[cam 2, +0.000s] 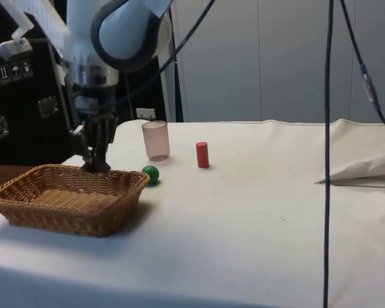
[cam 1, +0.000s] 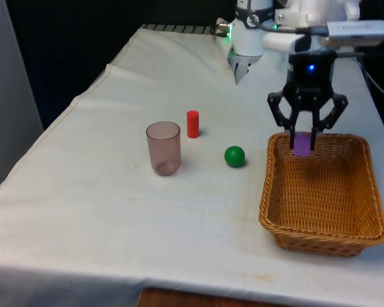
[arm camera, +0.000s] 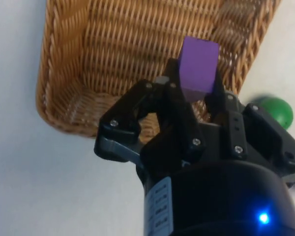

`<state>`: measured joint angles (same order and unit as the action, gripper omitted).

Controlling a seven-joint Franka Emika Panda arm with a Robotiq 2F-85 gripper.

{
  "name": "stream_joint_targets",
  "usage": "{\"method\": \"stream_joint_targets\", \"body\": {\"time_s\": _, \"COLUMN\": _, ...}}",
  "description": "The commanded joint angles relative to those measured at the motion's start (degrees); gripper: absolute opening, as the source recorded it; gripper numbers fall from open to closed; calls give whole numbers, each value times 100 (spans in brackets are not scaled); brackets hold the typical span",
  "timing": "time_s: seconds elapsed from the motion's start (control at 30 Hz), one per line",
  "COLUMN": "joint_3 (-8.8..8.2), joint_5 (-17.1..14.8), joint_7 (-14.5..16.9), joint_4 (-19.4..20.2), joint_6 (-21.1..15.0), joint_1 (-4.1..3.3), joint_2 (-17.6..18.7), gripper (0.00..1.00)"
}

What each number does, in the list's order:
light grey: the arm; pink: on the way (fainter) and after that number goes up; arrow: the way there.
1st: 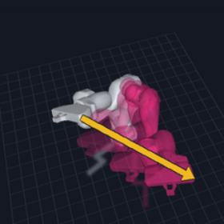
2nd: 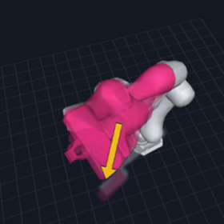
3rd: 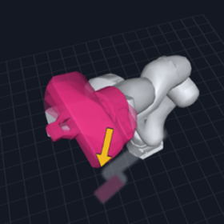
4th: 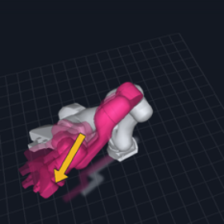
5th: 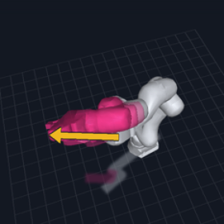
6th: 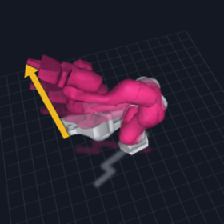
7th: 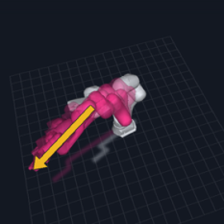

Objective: Pick up the triangular block and place it into the basket.

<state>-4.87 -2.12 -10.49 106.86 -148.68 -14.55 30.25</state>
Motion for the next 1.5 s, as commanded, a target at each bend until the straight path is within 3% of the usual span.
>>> {"method": "stream_joint_targets", "body": {"time_s": 0.0, "joint_3": 57, "joint_5": -34, "joint_7": 46, "joint_4": -149, "joint_6": 0, "joint_1": 17, "joint_2": 143, "gripper": 34}}
{"method": "stream_joint_targets", "body": {"time_s": 0.27, "joint_3": 115, "joint_5": -11, "joint_7": 92, "joint_4": -676, "joint_6": -6, "joint_1": 6, "joint_2": 670, "gripper": 34}}
{"method": "stream_joint_targets", "body": {"time_s": 0.43, "joint_3": 229, "joint_5": -69, "joint_7": 269, "joint_4": -659, "joint_6": -138, "joint_1": 57, "joint_2": 831, "gripper": 34}}
{"method": "stream_joint_targets", "body": {"time_s": 0.47, "joint_3": 132, "joint_5": 0, "joint_7": 183, "joint_4": -699, "joint_6": -52, "joint_1": -6, "joint_2": 837, "gripper": 34}}
{"method": "stream_joint_targets", "body": {"time_s": 0.5, "joint_3": 241, "joint_5": -80, "joint_7": 304, "joint_4": -642, "joint_6": -166, "joint_1": 69, "joint_2": 842, "gripper": 34}}
{"method": "stream_joint_targets", "body": {"time_s": 0.67, "joint_3": 258, "joint_5": -103, "joint_7": 384, "joint_4": -636, "joint_6": -241, "joint_1": 74, "joint_2": 917, "gripper": 34}}
{"method": "stream_joint_targets", "body": {"time_s": 0.7, "joint_3": 258, "joint_5": -103, "joint_7": 390, "joint_4": -653, "joint_6": -241, "joint_1": 74, "joint_2": 934, "gripper": 41}}
{"method": "stream_joint_targets", "body": {"time_s": 0.73, "joint_3": 155, "joint_5": -17, "joint_7": 304, "joint_4": -630, "joint_6": -212, "joint_1": 0, "joint_2": 911, "gripper": 45}}
{"method": "stream_joint_targets", "body": {"time_s": 0.77, "joint_3": 258, "joint_5": -103, "joint_7": 395, "joint_4": -653, "joint_6": -241, "joint_1": 74, "joint_2": 940, "gripper": 45}}
{"method": "stream_joint_targets", "body": {"time_s": 0.93, "joint_3": 258, "joint_5": -103, "joint_7": 407, "joint_4": -676, "joint_6": -235, "joint_1": 80, "joint_2": 963, "gripper": 70}}
{"method": "stream_joint_targets", "body": {"time_s": 1.0, "joint_3": 264, "joint_5": -103, "joint_7": 413, "joint_4": -682, "joint_6": -235, "joint_1": 80, "joint_2": 968, "gripper": 84}}
{"method": "stream_joint_targets", "body": {"time_s": 1.03, "joint_3": 160, "joint_5": -17, "joint_7": 321, "joint_4": -653, "joint_6": -212, "joint_1": 0, "joint_2": 945, "gripper": 89}}
{"method": "stream_joint_targets", "body": {"time_s": 1.07, "joint_3": 264, "joint_5": -103, "joint_7": 413, "joint_4": -688, "joint_6": -235, "joint_1": 80, "joint_2": 974, "gripper": 89}}
{"method": "stream_joint_targets", "body": {"time_s": 1.13, "joint_3": 264, "joint_5": -109, "joint_7": 413, "joint_4": -693, "joint_6": -235, "joint_1": 80, "joint_2": 980, "gripper": 98}}
{"method": "stream_joint_targets", "body": {"time_s": 1.33, "joint_3": 252, "joint_5": -92, "joint_7": 361, "joint_4": -699, "joint_6": -212, "joint_1": 40, "joint_2": 963, "gripper": 100}}
{"method": "stream_joint_targets", "body": {"time_s": 1.37, "joint_3": 178, "joint_5": -23, "joint_7": 327, "joint_4": -676, "joint_6": -212, "joint_1": 0, "joint_2": 957, "gripper": 100}}
{"method": "stream_joint_targets", "body": {"time_s": 1.47, "joint_3": 286, "joint_5": -80, "joint_7": 321, "joint_4": -688, "joint_6": -212, "joint_1": 29, "joint_2": 940, "gripper": 100}}
